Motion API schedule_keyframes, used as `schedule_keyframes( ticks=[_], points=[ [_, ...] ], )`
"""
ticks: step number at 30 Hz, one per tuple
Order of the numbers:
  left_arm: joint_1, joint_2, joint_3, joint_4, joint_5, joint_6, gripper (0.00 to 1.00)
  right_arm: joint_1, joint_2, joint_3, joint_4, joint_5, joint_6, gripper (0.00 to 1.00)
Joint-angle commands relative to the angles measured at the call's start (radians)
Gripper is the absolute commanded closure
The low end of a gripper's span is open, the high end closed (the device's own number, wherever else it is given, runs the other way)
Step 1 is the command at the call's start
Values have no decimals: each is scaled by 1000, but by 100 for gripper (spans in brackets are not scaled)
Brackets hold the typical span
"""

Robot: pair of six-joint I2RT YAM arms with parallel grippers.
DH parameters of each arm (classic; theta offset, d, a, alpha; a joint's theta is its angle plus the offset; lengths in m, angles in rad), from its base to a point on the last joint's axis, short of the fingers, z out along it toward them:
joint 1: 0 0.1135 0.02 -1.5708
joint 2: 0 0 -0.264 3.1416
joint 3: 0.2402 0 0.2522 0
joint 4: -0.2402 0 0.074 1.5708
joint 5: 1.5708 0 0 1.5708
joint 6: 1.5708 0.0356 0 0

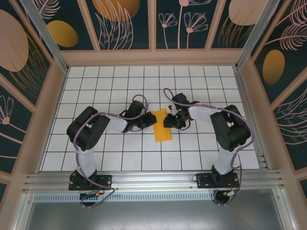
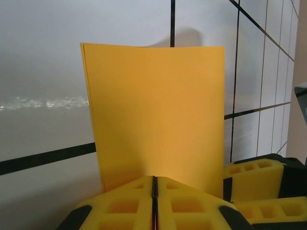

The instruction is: Fold a paper plane with a square sheet of paper (pick it up from the middle)

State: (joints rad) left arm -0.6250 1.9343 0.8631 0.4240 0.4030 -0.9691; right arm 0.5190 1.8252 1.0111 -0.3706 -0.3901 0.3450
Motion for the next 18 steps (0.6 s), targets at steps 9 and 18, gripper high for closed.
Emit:
schedule_keyframes(
  ticks=[9, 18],
  points=[
    [-6, 51, 31, -164, -65, 42, 92, 22, 47, -12, 27, 58, 5, 58],
    [-6, 76, 50, -230, -89, 62, 92, 22, -115, 33, 4, 92, 48, 52]
  ],
)
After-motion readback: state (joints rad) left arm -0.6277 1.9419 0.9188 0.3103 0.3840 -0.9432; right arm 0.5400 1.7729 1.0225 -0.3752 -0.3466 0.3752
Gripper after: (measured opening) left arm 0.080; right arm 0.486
